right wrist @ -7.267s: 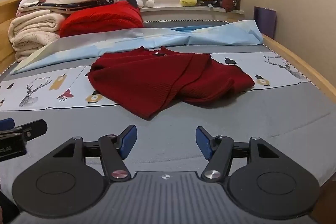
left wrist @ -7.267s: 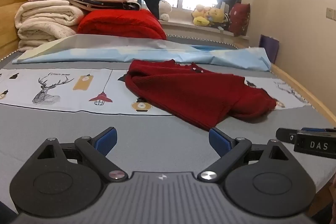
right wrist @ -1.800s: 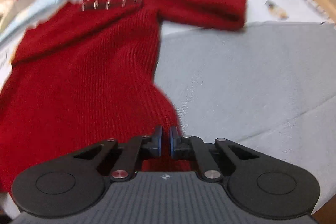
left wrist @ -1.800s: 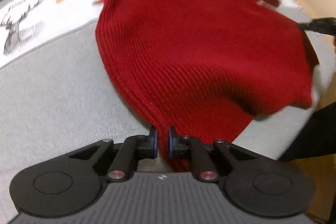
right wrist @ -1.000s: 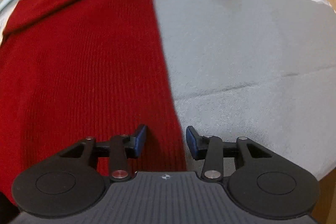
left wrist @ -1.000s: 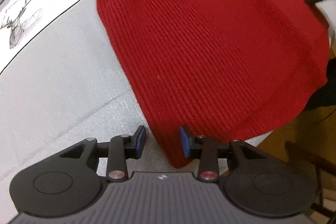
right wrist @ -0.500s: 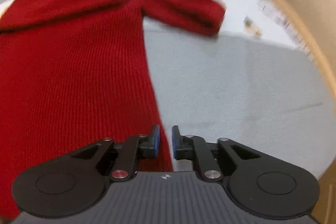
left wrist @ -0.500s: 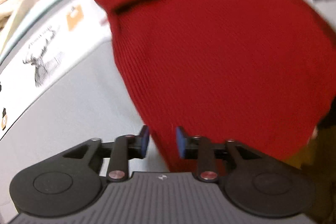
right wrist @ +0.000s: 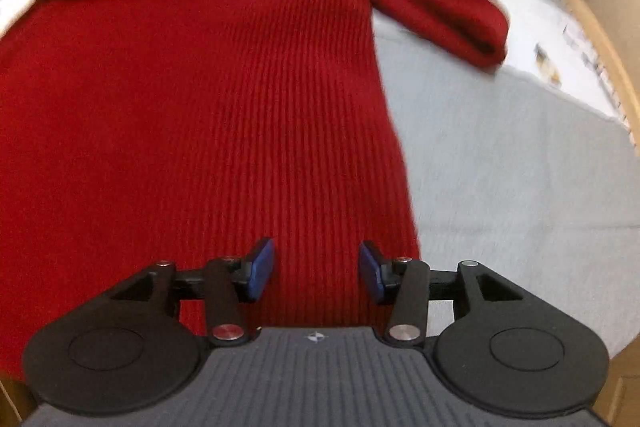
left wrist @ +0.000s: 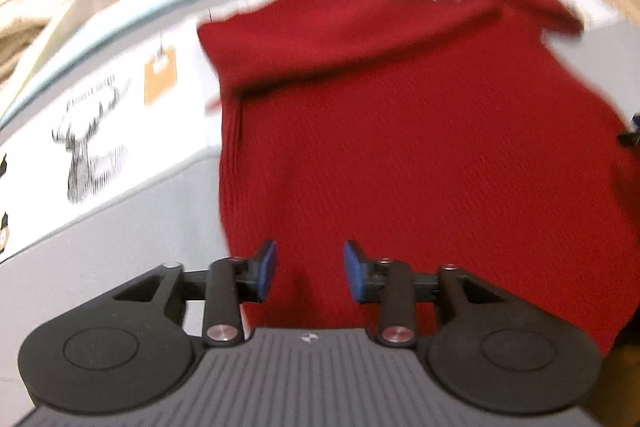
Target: Fold small clothes
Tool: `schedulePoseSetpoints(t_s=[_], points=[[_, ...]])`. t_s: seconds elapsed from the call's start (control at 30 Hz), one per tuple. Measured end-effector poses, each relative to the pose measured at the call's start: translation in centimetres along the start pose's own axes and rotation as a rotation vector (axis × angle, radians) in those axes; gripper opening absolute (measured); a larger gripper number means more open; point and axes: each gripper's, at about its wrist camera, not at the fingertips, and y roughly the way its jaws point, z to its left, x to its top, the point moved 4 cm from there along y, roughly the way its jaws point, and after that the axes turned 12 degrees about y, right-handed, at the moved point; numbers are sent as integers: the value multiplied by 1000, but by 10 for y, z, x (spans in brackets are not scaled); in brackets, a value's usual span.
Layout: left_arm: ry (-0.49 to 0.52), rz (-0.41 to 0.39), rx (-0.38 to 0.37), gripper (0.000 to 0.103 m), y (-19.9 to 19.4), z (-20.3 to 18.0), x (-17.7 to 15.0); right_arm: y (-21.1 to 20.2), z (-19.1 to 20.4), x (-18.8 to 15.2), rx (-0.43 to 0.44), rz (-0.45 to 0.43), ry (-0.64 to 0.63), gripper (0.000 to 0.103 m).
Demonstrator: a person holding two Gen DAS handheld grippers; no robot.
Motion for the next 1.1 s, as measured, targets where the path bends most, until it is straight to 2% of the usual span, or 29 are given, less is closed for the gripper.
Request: schedulePoseSetpoints(t_s=[0.07,0.17,0.3,0.33,0.43,0.47,0.57,0.63,0.67,0.7,0.77,0.8,0.87,0.9,0.93,1.0,1.1], points=[[-48,-43,21,48,-2,2,16,-17,2,11,21,-104,23,50],[-105,-92,69,51,-5,2,32,-34,1,25,62,-198,97,50],[-181,-148,130,63,-11,5,46,-48,3,49,181,-227,183,49],[-211,-162,137,64,-13,8,47,-56,6,58,222,-251,200,49],[-295,-193,154,64,-7,21,54,-68,18,96,270,-346,228,49],[-314,-199,173,64,0,28,57,-72,19,106,280,-370,239,50],[-357,-248,291,64,-5,35,61,-65,31,124,283,-369,211,61],[-371,-260,321,64,-7,35,64,-52,35,119,225,-405,133,61],[-385,-265,317,64,-7,33,66,-41,36,118,175,-395,107,61],[-396,-269,292,63,-6,31,68,-28,36,119,108,-330,90,58],[-400,-286,200,61,-1,20,78,-26,31,124,155,-324,112,54],[-377,-299,166,54,-1,12,84,-29,27,129,185,-332,125,53],[-290,-316,122,41,7,-9,105,-35,11,139,172,-355,153,53],[-238,-318,110,40,14,-21,119,-35,0,141,167,-356,187,52],[-193,-322,93,40,22,-33,133,-34,-10,144,175,-344,231,48],[-128,-328,50,43,45,-62,157,-28,-33,151,214,-313,330,27],[-64,-308,-4,54,86,-103,192,-22,-62,152,205,-304,432,25]])
